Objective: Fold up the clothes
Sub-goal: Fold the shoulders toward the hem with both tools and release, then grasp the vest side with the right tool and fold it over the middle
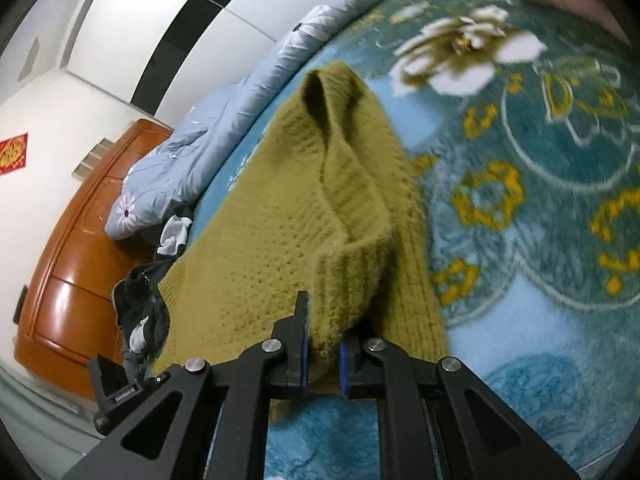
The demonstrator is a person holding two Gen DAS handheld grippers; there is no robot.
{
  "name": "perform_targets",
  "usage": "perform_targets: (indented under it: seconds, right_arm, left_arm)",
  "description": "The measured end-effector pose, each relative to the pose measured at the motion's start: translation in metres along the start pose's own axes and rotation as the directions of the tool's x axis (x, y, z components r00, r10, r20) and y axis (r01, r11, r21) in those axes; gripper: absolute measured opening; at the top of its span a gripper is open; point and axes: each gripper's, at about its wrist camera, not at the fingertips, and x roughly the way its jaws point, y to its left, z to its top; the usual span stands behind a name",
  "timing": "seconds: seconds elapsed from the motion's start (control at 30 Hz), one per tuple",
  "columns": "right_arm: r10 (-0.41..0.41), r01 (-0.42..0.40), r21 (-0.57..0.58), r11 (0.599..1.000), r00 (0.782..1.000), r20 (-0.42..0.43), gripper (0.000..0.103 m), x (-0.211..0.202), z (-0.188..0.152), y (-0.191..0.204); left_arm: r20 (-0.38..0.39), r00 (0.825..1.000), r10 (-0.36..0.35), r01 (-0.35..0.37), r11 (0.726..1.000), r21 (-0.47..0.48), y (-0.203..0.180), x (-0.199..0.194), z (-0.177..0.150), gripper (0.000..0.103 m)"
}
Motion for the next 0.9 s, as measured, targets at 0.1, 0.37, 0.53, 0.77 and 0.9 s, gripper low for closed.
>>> perform_targets:
  seconds: [0.1,0.37,0.53,0.77,0.9]
  right_arm:
    - [-0.009,0.009,-0.007,1.0,1.0,0.002,0.012,0.0,-0.001,0.002]
    - [-0.014,0.017,-0.032,0.999,0.997,0.07,0.049,-0.029,-0.007,0.003]
    - [-0.062,0.063,0.002,0.998,0.982,0.179,0.081,-0.051,-0.011,-0.013]
    - [-0.057,0.052,0.037,0.998,0.987,0.152,0.081,-0.04,-0.008,-0.021]
    - [-0.029,0.026,0.027,0.999,0.992,0.124,0.081,-0.029,-0.003,-0.018]
  left_arm:
    - [-0.007,1.0,0.008,-0.008,1.0,0.031,-0.004,-0.003,0.002,0.015]
    - [0.056,0.996,0.063,-0.071,0.987,0.145,-0.03,-0.03,0.019,0.058]
    - [0.201,0.976,0.082,-0.127,0.967,0.223,-0.054,-0.049,0.025,0.091]
    - [0.038,0.998,0.048,-0.059,0.928,0.369,-0.102,0.013,-0.001,0.091]
    - [-0.041,0.998,0.047,-0.022,0.875,0.483,-0.133,0.049,-0.021,0.091]
